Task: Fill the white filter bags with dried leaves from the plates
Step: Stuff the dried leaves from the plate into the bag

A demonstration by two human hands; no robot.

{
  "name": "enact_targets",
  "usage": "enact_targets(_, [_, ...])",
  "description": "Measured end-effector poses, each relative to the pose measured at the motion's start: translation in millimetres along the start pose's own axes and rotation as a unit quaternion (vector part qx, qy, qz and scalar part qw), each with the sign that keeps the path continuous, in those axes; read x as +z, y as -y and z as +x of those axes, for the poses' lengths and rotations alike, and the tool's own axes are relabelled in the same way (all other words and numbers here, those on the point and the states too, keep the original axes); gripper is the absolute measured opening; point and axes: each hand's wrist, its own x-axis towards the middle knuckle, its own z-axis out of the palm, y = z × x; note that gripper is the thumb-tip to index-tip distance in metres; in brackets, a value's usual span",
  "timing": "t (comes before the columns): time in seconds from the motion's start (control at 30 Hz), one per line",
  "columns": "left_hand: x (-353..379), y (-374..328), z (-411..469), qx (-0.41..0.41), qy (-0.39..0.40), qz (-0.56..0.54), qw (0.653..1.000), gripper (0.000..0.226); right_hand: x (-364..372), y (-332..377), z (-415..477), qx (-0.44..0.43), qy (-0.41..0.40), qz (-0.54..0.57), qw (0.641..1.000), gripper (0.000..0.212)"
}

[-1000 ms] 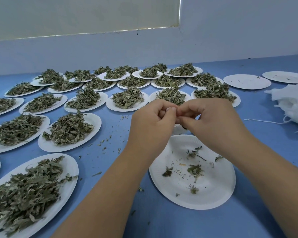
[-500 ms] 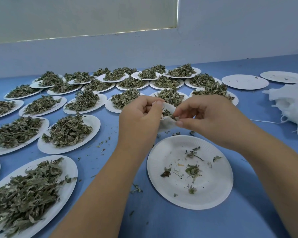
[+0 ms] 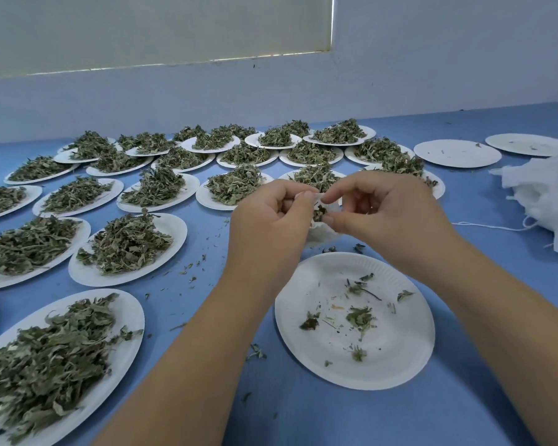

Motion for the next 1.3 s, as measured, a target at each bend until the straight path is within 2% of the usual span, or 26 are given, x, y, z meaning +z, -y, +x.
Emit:
enact_targets(0.17, [1,0,-1,0.009,0.017,0.001,1.000,0.020,5,-5,4,0.090,-0.013,0.029,0.995,0.031])
enact_targets(0.27, [1,-2,-2,0.012,0.042,-0.011,0.999,0.021,3,-6,4,0.147,0.034,0.051,0.987,0.034])
enact_targets(0.33, [2,-2,-4,0.027,0.059,-0.003,0.998,0.019,3,-7,4,0.172,0.067,0.094,0.978,0.026])
enact_targets(0.5, [4,2,-5,0.053,0.093,0.017,0.994,0.016,10,-10,6,0.185,0.056,0.090,0.977,0.005])
enact_targets(0.7, [4,6,-1,0.026,0.136,-0.048,0.989,0.012,19,-10,9,0.200,0.027,0.088,0.975,0.009])
enact_targets(0.8, [4,6,-3,0.026,0.153,-0.045,0.987,0.014,23,-12,10,0.196,0.007,0.043,0.980,0.013])
enact_targets(0.9, [6,6,-3,0.026,0.135,-0.023,0.990,0.019,20,-11,9,0.180,0.010,0.023,0.983,0.007])
enact_targets(1.07, [3,4,-1,0.041,0.047,0.015,0.998,0.025,6,-8,5,0.198,0.103,0.154,0.963,0.016])
enact_targets(1.13, [1,5,0,0.037,0.020,0.014,0.999,0.025,3,-8,4,0.191,0.127,0.177,0.957,0.014])
enact_targets(1.3, [8,3,-8,0.045,0.053,-0.003,0.998,0.026,9,-11,4,0.182,0.068,0.136,0.972,0.010])
